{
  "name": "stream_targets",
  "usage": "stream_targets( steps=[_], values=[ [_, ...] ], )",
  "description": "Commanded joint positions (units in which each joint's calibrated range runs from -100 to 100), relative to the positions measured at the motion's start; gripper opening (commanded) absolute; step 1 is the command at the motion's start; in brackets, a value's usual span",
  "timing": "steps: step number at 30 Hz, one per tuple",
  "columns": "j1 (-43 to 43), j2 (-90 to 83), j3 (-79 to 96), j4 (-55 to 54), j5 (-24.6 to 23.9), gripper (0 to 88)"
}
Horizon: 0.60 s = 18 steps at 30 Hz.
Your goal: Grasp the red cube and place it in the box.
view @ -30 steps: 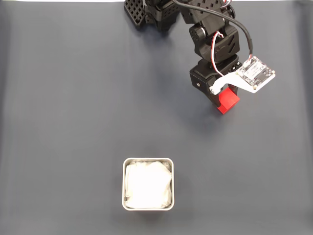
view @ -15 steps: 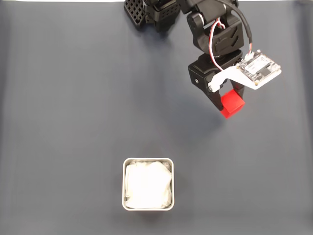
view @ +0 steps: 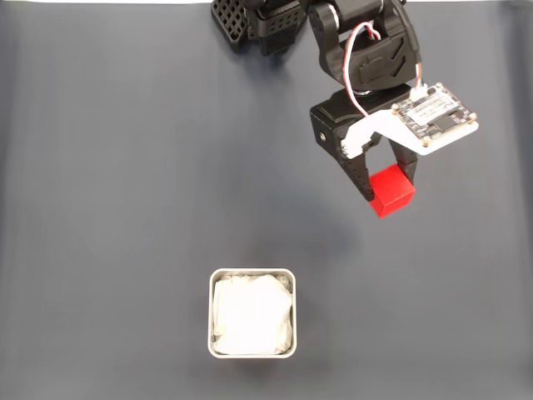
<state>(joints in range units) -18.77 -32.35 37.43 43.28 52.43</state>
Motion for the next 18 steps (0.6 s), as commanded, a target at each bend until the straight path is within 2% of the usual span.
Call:
stream_targets(
  steps=[1,18],
  values=[
    [2.01,-1.36,-6.05,1.31,-0.05,6.2],
    [9.75,4.19,-17.54,4.26,-0.20,6.0]
  ],
)
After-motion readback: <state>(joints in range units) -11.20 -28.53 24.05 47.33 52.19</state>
